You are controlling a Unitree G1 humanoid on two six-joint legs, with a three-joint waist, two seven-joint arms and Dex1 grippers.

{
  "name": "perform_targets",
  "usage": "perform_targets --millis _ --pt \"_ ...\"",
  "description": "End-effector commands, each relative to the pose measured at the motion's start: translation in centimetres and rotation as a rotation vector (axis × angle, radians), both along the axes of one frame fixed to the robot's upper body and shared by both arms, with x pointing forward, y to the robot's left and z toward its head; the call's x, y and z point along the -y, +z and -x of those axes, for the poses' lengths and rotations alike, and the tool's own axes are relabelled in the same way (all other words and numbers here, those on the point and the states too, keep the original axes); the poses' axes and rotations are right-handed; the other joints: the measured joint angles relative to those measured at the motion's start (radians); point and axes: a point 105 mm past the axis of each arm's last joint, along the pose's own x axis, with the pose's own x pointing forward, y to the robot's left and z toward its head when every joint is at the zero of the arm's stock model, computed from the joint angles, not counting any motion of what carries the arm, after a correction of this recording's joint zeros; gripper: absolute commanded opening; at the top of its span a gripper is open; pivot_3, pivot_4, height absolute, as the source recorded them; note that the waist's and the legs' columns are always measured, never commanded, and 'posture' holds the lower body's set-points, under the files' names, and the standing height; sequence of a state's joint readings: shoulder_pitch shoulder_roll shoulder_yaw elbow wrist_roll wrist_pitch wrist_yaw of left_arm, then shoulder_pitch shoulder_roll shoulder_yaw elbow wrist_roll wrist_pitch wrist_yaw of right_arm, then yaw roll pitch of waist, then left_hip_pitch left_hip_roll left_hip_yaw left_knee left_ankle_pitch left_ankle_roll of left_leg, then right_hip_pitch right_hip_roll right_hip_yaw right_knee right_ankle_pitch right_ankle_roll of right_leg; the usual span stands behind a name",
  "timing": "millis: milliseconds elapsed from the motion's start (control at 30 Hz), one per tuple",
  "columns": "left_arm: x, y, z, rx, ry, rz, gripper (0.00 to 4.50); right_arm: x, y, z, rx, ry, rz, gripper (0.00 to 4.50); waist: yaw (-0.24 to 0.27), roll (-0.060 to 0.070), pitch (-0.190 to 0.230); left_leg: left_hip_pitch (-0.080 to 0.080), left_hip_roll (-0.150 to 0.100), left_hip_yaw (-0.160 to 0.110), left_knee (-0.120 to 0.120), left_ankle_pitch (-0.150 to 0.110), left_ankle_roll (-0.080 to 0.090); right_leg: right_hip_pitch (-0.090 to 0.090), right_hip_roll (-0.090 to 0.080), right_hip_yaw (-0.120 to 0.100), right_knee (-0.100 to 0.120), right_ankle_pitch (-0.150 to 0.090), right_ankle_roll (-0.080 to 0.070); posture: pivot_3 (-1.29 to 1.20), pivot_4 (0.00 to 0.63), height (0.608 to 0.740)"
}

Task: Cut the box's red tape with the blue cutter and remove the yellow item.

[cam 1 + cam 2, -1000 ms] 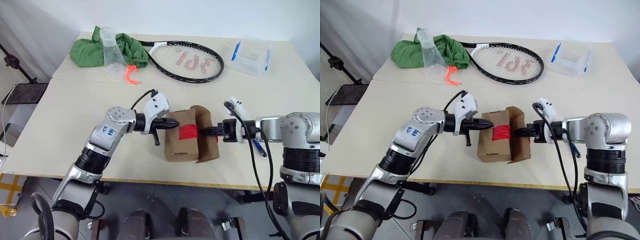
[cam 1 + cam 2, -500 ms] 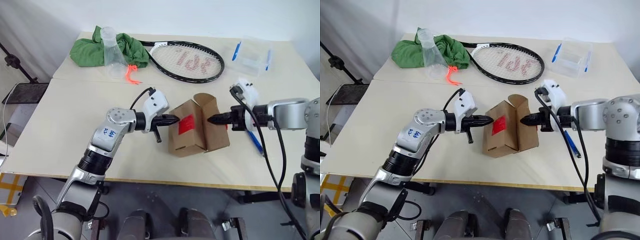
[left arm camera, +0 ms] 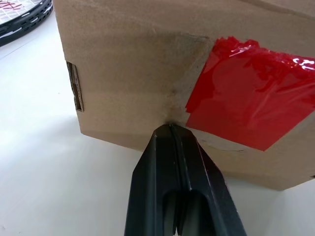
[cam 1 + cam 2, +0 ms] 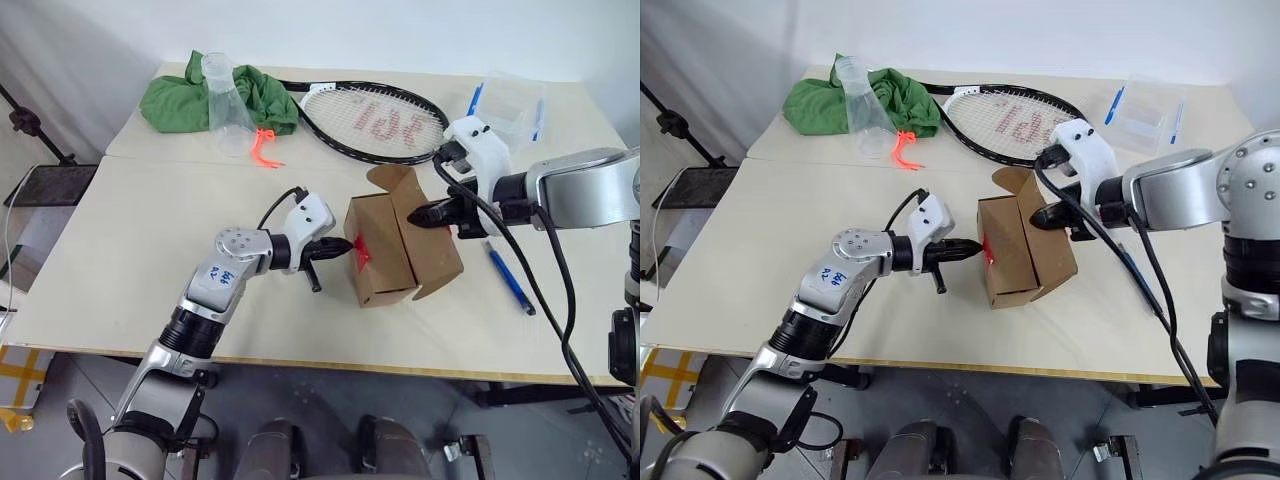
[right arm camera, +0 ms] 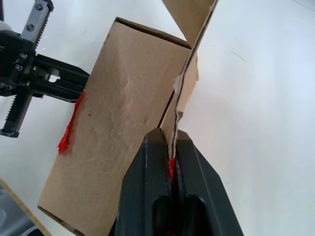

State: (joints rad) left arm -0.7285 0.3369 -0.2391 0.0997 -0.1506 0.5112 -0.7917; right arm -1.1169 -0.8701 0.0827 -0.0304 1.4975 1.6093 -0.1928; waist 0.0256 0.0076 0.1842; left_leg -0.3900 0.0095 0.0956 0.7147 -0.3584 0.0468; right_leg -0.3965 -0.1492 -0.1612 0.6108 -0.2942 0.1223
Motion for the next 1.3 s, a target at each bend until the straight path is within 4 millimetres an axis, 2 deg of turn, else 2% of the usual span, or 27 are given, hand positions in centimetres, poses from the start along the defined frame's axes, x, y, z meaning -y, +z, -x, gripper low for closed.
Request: perform_targets --millis 33,133,233,400,533,633,700,933,1167,1300 --pt "-1.1 2.1 -0.1 0.031 0.006 0.057 0.00 0.1 0.4 0.3 0.016 -0.008 0.038 0.05 -0.002 0.000 0.000 0.000 0.000 0.000 0.000 0.000 0.000 0.000 0.000 0.000 0.000 0.000 0.000 0.00 0.150 0.740" --pt "-2.0 4.9 0.2 0.014 -0.028 0.142 0.00 0.6 0.0 -0.1 0.011 -0.050 0.069 0.05 -0.003 0.000 0.000 0.000 0.001 0.000 0.000 0.000 0.000 -0.001 0.000 0.000 0.000 0.000 0.000 0.00 0.150 0.740" --pt "-1.7 7.2 0.8 0.014 -0.086 0.183 0.00 0.6 -0.3 -0.4 0.007 -0.065 0.080 0.05 0.000 0.000 0.000 -0.001 0.001 0.000 0.000 0.000 0.000 -0.001 0.000 0.000 0.000 0.000 0.000 0.00 0.150 0.740" --pt "0.4 8.5 1.5 0.064 -0.178 0.129 0.00 0.5 -0.5 -0.7 0.011 -0.080 0.078 0.05 -0.002 0.000 0.000 -0.001 0.000 0.000 -0.001 0.000 0.000 -0.001 0.000 0.000 -0.001 0.000 0.000 0.00 0.150 0.740" --pt "2.3 7.1 1.6 0.072 -0.245 0.049 0.00 0.0 -0.6 -0.9 0.021 -0.080 0.080 0.05 -0.002 0.000 0.000 -0.001 0.000 0.000 -0.002 0.000 0.000 -0.001 0.001 -0.001 -0.001 0.000 0.000 0.00 0.150 0.740" --pt "2.5 5.2 1.6 0.084 -0.275 -0.052 0.00 -0.2 -0.5 -1.0 0.033 -0.081 0.079 0.05 -0.003 0.000 0.000 -0.001 0.000 0.001 -0.002 0.000 0.000 -0.001 0.001 0.000 -0.001 0.000 0.000 0.00 0.150 0.740" --pt "2.5 4.7 1.7 0.093 -0.300 -0.090 0.00 -0.3 -0.3 -1.0 0.042 -0.082 0.076 0.05 -0.003 0.000 0.000 -0.001 0.001 0.001 -0.002 0.000 0.000 -0.002 0.001 0.000 -0.001 0.000 0.000 0.00 0.150 0.740" --pt "1.7 5.8 1.7 0.106 -0.317 -0.095 0.00 0.1 -0.1 -1.0 0.056 -0.101 0.071 0.05 -0.002 0.000 0.000 -0.002 0.001 0.001 -0.002 0.000 0.000 -0.003 0.001 0.000 -0.001 0.000 0.000 0.00 0.150 0.740" --pt "0.3 4.0 1.9 0.092 -0.332 -0.206 0.00 0.2 -0.2 -1.0 0.053 -0.107 0.075 0.05 -0.003 0.000 0.000 -0.002 0.001 0.001 -0.002 0.000 0.000 -0.003 0.001 0.000 -0.001 0.000 0.000 0.00 0.150 0.740" --pt "-0.8 3.0 2.3 0.064 -0.315 -0.240 0.00 1.3 0.3 -1.1 0.065 -0.148 0.083 0.05 -0.004 0.000 0.000 -0.002 0.001 0.001 -0.002 0.000 0.000 -0.003 0.001 0.000 -0.001 0.000 0.000 0.00 0.150 0.740"
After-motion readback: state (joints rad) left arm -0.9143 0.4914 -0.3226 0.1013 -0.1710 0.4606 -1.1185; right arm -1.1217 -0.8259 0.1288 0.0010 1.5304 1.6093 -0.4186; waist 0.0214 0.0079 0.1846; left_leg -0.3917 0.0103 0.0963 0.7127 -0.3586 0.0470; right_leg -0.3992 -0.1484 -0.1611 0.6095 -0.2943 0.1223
